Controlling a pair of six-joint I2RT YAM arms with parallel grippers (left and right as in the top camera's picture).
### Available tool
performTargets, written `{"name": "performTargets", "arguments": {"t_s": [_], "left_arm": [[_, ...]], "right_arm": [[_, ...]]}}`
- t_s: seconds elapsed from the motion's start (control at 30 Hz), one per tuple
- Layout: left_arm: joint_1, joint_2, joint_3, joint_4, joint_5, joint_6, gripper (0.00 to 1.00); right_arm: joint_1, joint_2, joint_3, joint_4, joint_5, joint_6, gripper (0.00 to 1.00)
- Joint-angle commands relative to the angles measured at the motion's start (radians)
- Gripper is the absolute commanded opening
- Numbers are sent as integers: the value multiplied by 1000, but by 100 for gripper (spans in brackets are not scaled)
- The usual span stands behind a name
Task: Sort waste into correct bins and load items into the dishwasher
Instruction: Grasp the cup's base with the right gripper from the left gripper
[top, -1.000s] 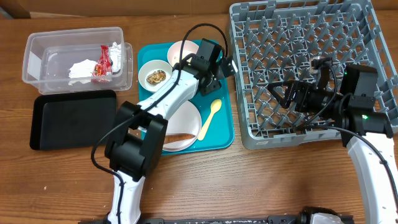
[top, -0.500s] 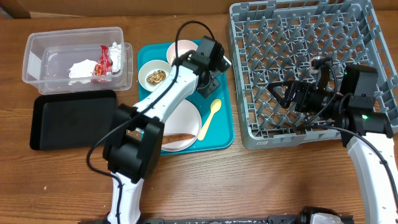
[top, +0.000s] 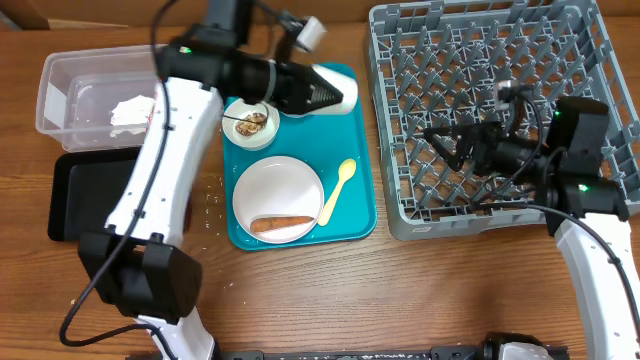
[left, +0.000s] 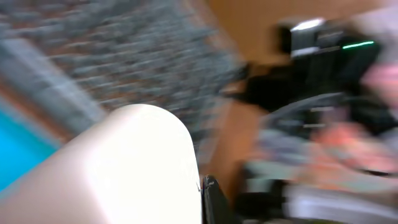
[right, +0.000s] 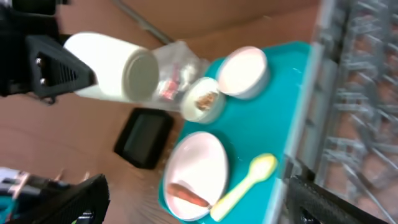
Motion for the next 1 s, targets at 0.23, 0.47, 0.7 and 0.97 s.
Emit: {"name": "performTargets", "arguments": {"t_s": [0.23,0.47,0.7,0.97], "left_arm": [[-16,10,6,-5,434,-287,4],[-40,9,6,-29,435,-428,4],[-64,8,6,-61,435,-444,4],[-81,8,6,-61,435,-443,4]], "right_arm": [[197,-19,22,341,-54,155,93],[212,-19,22,425,-55,159,93],[228,-19,22,445,-59,158,92],[283,13,22,463,-58,158,85]]}}
